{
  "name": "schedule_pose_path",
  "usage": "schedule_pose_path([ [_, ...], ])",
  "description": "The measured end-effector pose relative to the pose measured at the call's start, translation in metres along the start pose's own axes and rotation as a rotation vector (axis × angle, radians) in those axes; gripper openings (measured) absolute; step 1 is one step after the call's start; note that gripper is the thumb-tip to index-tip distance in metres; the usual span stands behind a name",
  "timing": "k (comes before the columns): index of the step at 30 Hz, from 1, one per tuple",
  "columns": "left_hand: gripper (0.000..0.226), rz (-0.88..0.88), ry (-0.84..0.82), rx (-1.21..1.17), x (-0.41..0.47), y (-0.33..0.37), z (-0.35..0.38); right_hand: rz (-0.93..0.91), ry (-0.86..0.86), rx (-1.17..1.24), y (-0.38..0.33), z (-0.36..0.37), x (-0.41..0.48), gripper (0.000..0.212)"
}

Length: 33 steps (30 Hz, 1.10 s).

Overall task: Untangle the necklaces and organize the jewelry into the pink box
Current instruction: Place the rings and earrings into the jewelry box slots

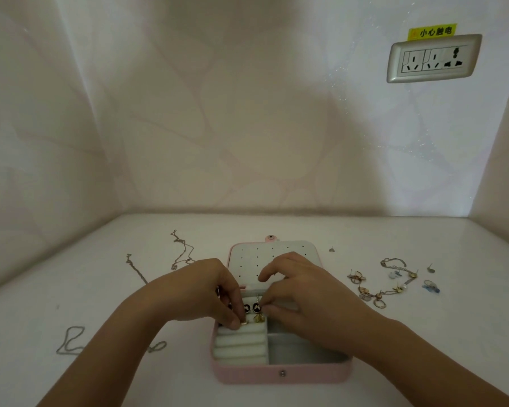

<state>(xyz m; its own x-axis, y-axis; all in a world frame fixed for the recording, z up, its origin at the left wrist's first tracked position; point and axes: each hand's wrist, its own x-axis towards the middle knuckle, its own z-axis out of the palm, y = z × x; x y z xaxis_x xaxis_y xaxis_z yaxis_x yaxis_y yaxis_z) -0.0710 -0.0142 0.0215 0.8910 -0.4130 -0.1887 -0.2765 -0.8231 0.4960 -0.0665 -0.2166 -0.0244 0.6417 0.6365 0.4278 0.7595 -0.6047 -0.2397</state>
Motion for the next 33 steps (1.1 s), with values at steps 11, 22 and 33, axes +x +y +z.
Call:
schedule_pose_path([
  [11, 0.003, -0.033, 0.100, -0.056, -0.005, -0.001, -0.005, -0.084, 0.007, 0.025, -0.004, 0.006, -0.001, 0.028],
  [22, 0.015, 0.035, 0.088, 0.000, -0.001, -0.003, 0.004, -0.127, -0.087, 0.035, 0.001, 0.003, 0.000, 0.031],
  [33, 0.015, 0.019, 0.124, 0.013, 0.000, -0.003, 0.005, -0.177, -0.095, 0.000, 0.002, 0.001, 0.000, 0.025],
])
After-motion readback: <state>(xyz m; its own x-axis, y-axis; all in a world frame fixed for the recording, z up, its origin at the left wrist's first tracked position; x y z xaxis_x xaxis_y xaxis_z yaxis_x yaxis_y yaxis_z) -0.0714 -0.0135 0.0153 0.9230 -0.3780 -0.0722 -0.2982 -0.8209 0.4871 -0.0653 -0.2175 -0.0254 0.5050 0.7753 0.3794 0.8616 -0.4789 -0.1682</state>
